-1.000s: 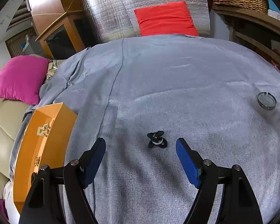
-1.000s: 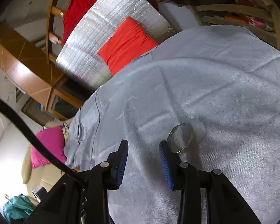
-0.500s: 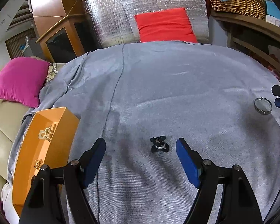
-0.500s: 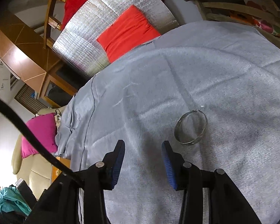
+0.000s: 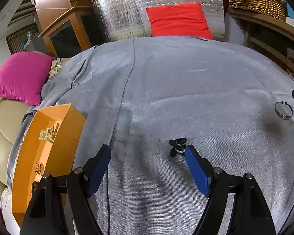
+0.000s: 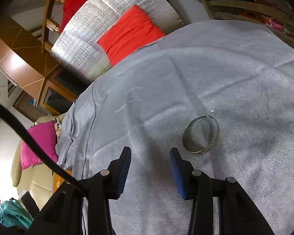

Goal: Organize jewelry
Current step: 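Move the left gripper over the black ring item while the right approaches the silver bangle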

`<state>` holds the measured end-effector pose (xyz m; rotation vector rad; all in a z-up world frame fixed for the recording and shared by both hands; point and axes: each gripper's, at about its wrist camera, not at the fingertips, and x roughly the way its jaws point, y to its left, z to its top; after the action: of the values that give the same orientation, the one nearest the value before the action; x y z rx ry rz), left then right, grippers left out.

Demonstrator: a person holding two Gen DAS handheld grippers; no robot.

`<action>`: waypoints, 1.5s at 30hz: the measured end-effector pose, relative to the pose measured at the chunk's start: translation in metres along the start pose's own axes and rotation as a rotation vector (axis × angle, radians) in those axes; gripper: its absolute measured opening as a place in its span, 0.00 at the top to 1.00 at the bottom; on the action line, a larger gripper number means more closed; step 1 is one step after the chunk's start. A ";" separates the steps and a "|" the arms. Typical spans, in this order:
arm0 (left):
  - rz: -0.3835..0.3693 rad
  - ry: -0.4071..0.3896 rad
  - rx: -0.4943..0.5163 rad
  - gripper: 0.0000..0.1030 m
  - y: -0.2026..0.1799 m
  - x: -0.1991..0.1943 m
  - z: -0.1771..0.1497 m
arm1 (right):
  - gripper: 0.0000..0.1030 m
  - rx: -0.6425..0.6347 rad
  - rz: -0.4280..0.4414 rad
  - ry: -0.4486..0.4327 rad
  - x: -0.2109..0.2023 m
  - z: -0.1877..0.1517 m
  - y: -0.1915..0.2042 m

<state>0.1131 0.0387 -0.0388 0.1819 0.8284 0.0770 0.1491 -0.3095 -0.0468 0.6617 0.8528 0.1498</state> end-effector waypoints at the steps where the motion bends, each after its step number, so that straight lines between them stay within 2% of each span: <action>1: 0.000 0.002 -0.003 0.24 0.000 0.001 0.000 | 0.58 0.003 -0.004 -0.002 -0.001 0.001 -0.002; 6: -0.002 0.018 0.003 0.24 0.000 0.006 -0.001 | 0.58 0.036 -0.021 -0.013 -0.005 0.005 -0.014; 13: -0.083 0.103 0.007 0.24 0.003 0.024 -0.003 | 0.58 0.088 -0.042 -0.035 -0.014 0.011 -0.034; 21: -0.190 0.140 0.058 0.24 0.002 0.038 -0.002 | 0.58 0.154 -0.060 -0.047 -0.020 0.019 -0.057; 27: -0.279 0.153 0.028 0.24 0.004 0.040 -0.001 | 0.58 0.188 -0.063 -0.044 -0.019 0.022 -0.068; 34: -0.277 0.169 0.022 0.24 -0.006 0.045 -0.001 | 0.58 0.196 -0.065 -0.035 -0.018 0.022 -0.070; 45: -0.281 0.163 -0.021 0.24 0.000 0.048 0.003 | 0.58 0.207 -0.093 -0.027 -0.003 0.024 -0.078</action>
<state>0.1472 0.0448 -0.0717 0.0379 1.0076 -0.1655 0.1548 -0.3842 -0.0801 0.8139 0.8785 -0.0320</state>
